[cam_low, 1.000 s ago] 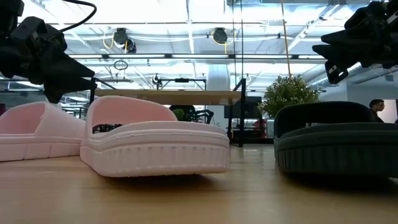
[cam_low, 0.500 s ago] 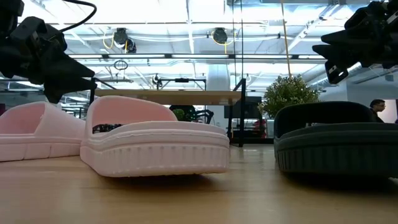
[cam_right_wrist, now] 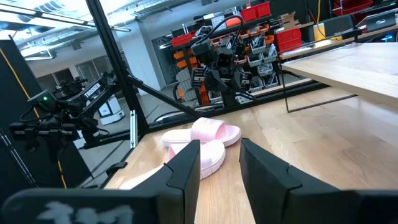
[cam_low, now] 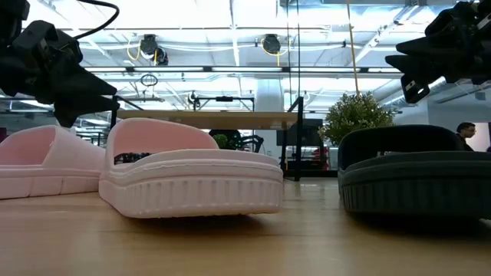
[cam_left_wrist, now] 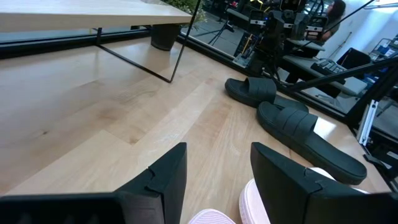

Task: Pick and place slides into the shelf

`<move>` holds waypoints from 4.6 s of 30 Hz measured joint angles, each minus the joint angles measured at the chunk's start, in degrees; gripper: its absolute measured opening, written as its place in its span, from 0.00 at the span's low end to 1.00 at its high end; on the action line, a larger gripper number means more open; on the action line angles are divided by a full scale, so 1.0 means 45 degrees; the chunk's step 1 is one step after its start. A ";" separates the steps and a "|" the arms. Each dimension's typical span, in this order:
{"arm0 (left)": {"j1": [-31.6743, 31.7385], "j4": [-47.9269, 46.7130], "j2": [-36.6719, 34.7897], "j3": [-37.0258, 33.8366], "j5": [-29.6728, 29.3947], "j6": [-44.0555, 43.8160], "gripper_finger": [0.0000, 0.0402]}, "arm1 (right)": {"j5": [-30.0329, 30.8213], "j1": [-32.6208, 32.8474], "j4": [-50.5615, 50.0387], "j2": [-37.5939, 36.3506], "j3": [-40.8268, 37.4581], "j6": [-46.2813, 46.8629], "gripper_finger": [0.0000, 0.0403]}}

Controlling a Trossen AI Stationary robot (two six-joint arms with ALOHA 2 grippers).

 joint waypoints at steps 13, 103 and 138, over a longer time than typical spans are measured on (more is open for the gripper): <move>0.0003 -0.0001 0.0000 0.0000 0.0000 -0.0001 0.44 | 0.0365 -0.0007 0.0490 0.0000 0.0003 0.0519 0.26; -0.4091 -1.2184 1.2511 1.1055 0.3517 -0.3840 0.44 | -0.3961 0.0012 0.8757 0.8728 0.9775 -0.3637 0.26; -0.3878 -1.2326 1.6358 1.1026 0.2182 -0.2742 0.43 | -0.3961 0.0012 0.8748 0.8626 0.9775 -0.3712 0.26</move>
